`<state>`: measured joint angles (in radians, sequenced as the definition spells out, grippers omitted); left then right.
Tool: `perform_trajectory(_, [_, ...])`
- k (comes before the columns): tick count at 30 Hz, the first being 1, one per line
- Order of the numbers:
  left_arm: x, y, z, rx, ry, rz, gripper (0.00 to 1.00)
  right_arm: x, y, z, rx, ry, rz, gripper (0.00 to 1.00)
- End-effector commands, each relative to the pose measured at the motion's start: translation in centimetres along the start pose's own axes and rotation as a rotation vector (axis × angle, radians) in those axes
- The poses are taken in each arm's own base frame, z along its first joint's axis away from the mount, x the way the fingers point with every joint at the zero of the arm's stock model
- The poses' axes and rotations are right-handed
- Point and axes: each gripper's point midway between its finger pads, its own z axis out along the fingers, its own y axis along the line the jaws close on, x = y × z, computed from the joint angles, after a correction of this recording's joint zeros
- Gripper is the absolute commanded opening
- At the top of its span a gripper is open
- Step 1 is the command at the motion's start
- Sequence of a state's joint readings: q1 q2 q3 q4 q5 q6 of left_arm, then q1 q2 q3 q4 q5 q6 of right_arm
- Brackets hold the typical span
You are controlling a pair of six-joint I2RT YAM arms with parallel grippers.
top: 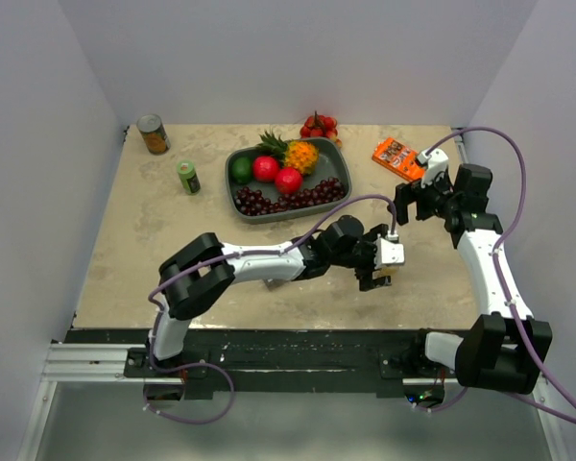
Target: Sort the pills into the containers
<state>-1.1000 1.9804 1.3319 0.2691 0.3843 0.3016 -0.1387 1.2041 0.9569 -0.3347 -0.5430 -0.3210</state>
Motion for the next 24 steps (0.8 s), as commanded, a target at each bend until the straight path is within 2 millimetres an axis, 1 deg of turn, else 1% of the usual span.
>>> perform_trajectory(1, [-3.4,1.6,1.5,-0.006,-0.105,0.101,0.93,-1.3,0.3,-0.6,-0.007,-0.052,-0.010,0.99])
perform_trajectory(2, [-3.3,1.6,1.7,-0.004,-0.104,0.099,0.93,-1.3,0.3,-0.6,-0.009,-0.053,-0.010,0.99])
perform_trajectory(3, [-2.6,1.5,2.1,0.003,-0.090,0.092,0.92,-1.3,0.3,-0.5,-0.010,-0.052,-0.010,0.99])
perform_trajectory(4, [-2.9,1.6,2.3,0.007,-0.094,0.088,0.91,-1.4,0.3,-0.5,-0.010,-0.055,-0.013,0.99])
perform_trajectory(5, [-2.2,1.5,2.7,0.016,-0.083,0.079,0.90,-1.3,0.3,-0.5,-0.010,-0.053,-0.012,0.99])
perform_trajectory(6, [-2.0,1.6,2.9,0.021,-0.075,0.071,0.87,-1.3,0.4,-0.5,-0.013,-0.053,-0.011,0.99])
perform_trajectory(7, [-2.3,1.8,3.1,0.020,-0.078,0.070,0.87,-1.3,0.3,-0.5,-0.013,-0.053,-0.011,0.99])
perform_trajectory(8, [-1.7,1.7,3.5,0.026,-0.069,0.057,0.85,-1.3,0.4,-0.5,-0.016,-0.054,-0.011,0.99])
perform_trajectory(10, [-1.6,2.2,3.8,0.017,-0.063,0.050,0.82,-1.4,0.4,-0.6,-0.016,-0.056,-0.011,0.99])
perform_trajectory(11, [-1.1,2.2,4.0,0.018,-0.053,0.041,0.82,-1.3,0.4,-0.5,-0.018,-0.055,-0.011,0.99])
perform_trajectory(12, [-1.1,2.4,4.0,0.011,-0.053,0.043,0.80,-1.4,0.5,-0.6,-0.018,-0.059,-0.013,0.99])
perform_trajectory(14, [-0.7,2.6,4.2,0.003,-0.041,0.034,0.77,-1.3,0.4,-0.6,-0.018,-0.055,-0.012,0.99])
perform_trajectory(17, [-0.1,2.8,4.1,-0.004,-0.024,0.024,0.71,-1.4,0.5,-0.6,-0.022,-0.059,-0.012,0.99])
perform_trajectory(19, [0.1,2.7,4.0,-0.003,-0.019,0.013,0.62,-1.3,0.5,-0.6,-0.022,-0.058,-0.010,0.99])
perform_trajectory(20, [0.0,2.7,4.0,-0.004,-0.020,0.009,0.51,-1.3,0.5,-0.5,-0.024,-0.056,-0.009,0.99])
perform_trajectory(22, [0.2,2.5,3.8,0.001,-0.021,-0.010,0.40,-1.2,0.5,-0.5,-0.025,-0.055,-0.008,0.99])
perform_trajectory(23, [-0.3,2.6,3.7,-0.001,-0.033,-0.011,0.35,-1.3,0.5,-0.6,-0.024,-0.058,-0.011,0.99])
perform_trajectory(24, [0.0,2.5,3.5,-0.005,-0.031,-0.020,0.21,-1.2,0.5,-0.5,-0.026,-0.056,-0.009,0.99])
